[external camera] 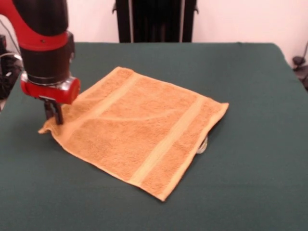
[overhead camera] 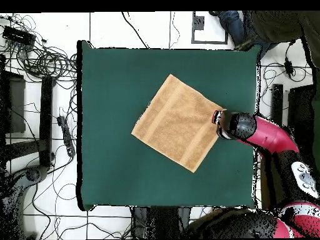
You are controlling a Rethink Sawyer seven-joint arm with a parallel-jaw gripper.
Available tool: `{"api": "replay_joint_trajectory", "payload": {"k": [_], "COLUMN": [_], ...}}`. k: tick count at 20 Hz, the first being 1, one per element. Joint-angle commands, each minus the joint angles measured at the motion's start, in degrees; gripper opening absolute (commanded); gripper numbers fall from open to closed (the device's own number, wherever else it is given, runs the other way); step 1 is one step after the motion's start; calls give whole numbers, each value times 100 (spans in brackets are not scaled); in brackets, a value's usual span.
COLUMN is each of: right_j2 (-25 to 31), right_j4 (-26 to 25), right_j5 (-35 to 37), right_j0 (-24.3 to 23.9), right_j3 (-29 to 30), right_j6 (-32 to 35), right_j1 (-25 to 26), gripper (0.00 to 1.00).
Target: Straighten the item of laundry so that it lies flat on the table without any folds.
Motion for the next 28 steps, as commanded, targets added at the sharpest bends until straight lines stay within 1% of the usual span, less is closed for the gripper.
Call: {"api": "replay_joint_trajectory", "payload": {"k": [1,4,7,11,12,22,26,28], "right_j2": [425,411,428,458,465,486,460,455], "right_j4": [-336,-408,-362,-359,-368,-457,-507,-442], "right_j5": [559,392,125,28,12,-67,37,258], "right_j0": [62,106,115,100,97,127,180,238], "right_j3": [-130,-184,-175,-100,-83,-126,-157,-227], "right_j6": [-545,-455,-224,-192,-202,5,-26,-16], "right_j1": [-170,-40,150,170,172,202,150,110], "gripper": [0,0,0,0,100,100,100,100]}}
